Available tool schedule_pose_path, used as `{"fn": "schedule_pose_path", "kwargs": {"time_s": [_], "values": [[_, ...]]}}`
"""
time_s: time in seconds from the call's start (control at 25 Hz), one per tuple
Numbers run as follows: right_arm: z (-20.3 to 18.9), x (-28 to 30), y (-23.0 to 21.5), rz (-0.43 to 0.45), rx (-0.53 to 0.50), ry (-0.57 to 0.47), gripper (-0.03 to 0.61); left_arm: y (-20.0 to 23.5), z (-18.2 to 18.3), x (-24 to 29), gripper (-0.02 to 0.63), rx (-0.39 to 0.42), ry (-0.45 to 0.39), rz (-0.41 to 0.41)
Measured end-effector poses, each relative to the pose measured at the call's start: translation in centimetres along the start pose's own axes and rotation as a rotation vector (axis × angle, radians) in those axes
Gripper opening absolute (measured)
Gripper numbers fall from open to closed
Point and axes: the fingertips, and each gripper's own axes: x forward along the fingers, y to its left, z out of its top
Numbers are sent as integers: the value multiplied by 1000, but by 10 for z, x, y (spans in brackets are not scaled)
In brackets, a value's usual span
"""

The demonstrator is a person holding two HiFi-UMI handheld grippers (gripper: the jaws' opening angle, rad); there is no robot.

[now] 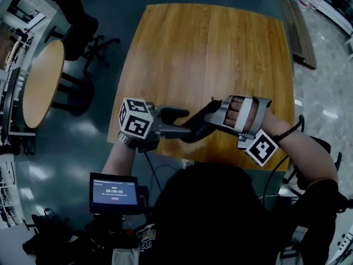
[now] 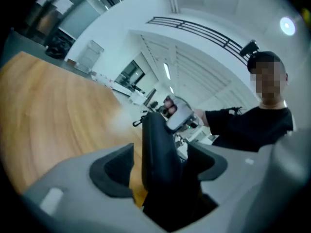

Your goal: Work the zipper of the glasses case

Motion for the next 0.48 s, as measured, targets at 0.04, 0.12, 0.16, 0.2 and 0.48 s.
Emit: {"fn": "schedule_pose_path", "kwargs": {"time_s": [0.04, 0.12, 0.16, 0.2, 0.48], "values": [[8, -3, -4, -3, -26, -1, 258, -9, -3, 11, 344, 6, 55, -51], [18, -7, -12, -10, -63, 1, 258, -25, -8, 30, 344, 12, 139, -157], [21, -8, -15, -12, -77, 5, 258, -32, -11, 37, 351, 13, 169, -199], [24, -9, -17, -9, -88, 9, 258, -38, -14, 42, 342, 14, 192, -228], [30, -18, -10, 24, -52, 35, 267, -45, -18, 54, 299, 23, 155, -247]]}}
